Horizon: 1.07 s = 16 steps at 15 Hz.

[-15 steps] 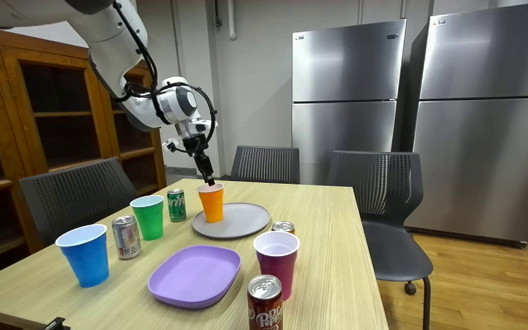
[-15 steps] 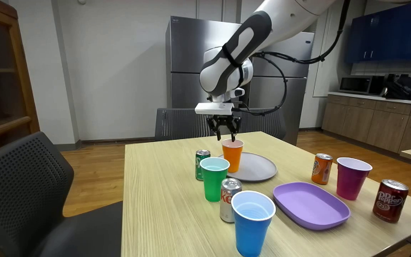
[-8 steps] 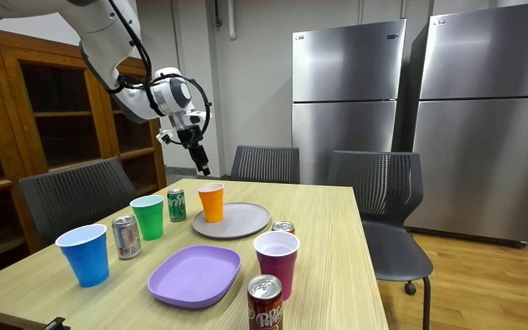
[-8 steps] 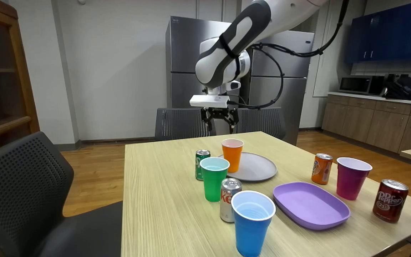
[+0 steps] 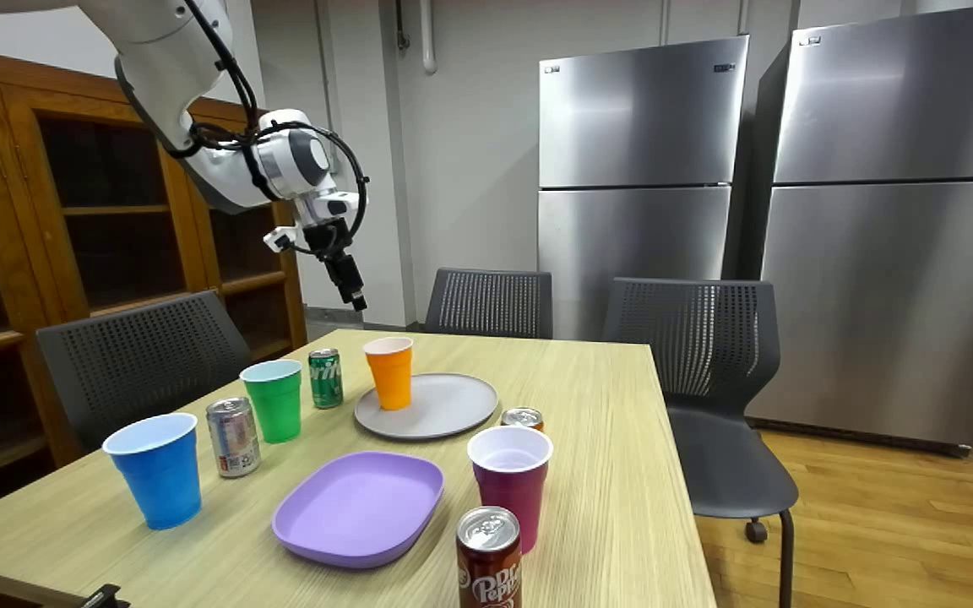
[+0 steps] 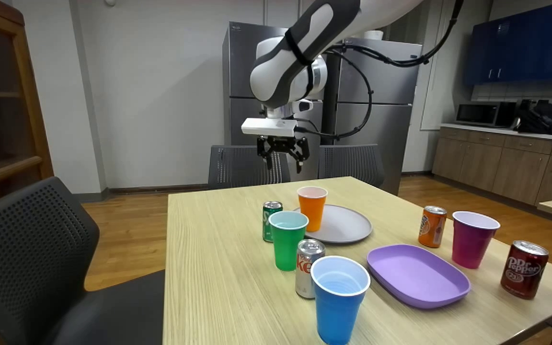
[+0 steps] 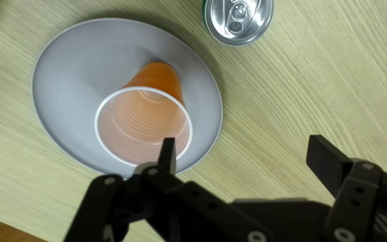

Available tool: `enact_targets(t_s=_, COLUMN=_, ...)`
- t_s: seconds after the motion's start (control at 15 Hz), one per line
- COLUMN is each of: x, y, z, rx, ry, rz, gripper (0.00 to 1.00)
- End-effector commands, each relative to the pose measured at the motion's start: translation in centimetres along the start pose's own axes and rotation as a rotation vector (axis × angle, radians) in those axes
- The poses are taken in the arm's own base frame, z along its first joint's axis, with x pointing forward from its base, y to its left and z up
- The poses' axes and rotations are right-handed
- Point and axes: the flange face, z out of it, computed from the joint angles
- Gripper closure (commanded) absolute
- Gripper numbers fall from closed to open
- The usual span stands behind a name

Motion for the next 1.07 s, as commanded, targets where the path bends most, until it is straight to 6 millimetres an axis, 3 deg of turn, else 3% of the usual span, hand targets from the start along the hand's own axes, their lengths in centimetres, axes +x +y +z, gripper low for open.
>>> enact_targets(t_s=0.0, x=0.0, y=-0.1, z=-0.1, rx=0.0, ry=0.0, rz=-0.001, gripper=0.0)
enact_targets(t_s=0.4, x=-0.2, y=-0.5, z=0.5, rx=0.01, ry=0.003, rz=-0.007, gripper=0.0)
enact_targets(t_s=1.0, x=-3.7, y=-2.3, z=2.4, rx=0.021, ry=-0.044, rz=-0.099, gripper=0.0)
